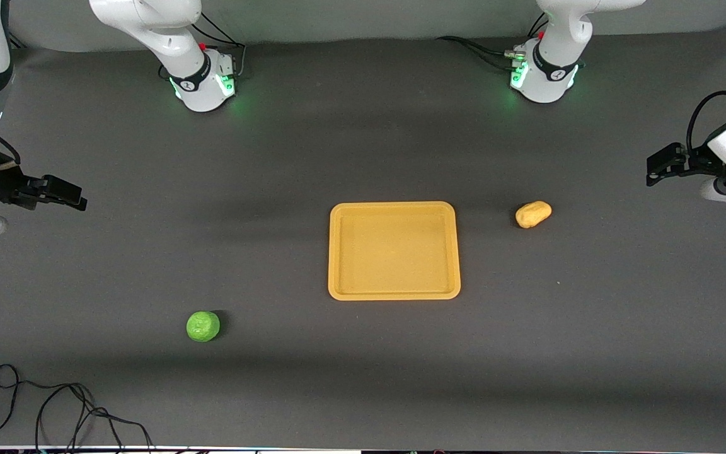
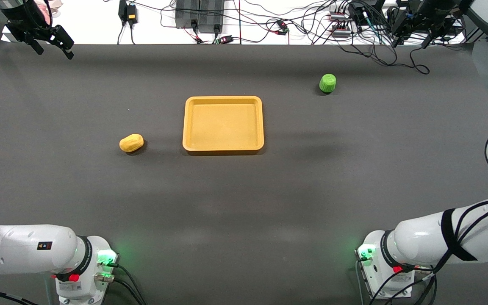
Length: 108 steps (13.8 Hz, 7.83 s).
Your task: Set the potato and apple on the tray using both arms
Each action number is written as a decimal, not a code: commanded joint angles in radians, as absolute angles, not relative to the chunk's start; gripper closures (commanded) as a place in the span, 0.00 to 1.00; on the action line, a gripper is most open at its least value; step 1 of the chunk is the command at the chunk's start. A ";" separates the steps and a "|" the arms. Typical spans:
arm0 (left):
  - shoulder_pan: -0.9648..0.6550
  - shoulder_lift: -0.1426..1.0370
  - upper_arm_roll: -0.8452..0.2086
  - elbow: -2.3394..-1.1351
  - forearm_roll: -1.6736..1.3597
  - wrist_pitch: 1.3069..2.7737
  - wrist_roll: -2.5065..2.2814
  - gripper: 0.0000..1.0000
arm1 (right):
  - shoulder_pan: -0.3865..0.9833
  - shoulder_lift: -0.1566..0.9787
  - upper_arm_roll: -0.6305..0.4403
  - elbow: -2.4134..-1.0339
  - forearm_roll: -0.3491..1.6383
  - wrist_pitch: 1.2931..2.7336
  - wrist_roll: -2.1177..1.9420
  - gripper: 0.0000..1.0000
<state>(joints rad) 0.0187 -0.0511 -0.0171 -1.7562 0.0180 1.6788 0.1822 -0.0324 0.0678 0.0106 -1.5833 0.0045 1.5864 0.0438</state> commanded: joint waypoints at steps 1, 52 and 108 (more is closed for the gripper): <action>0.017 -0.057 -0.017 -1.764 0.020 1.689 0.169 0.00 | -0.032 0.045 0.011 -1.598 0.012 1.574 0.038 0.00; -0.505 0.673 -0.061 -1.640 -0.037 2.166 -0.755 0.55 | 0.117 0.832 0.012 -1.365 -0.034 2.227 0.098 0.58; 0.060 -0.209 -0.031 -1.885 -0.008 1.739 0.182 0.00 | 0.770 0.748 -0.015 -1.525 -0.067 2.388 1.061 0.57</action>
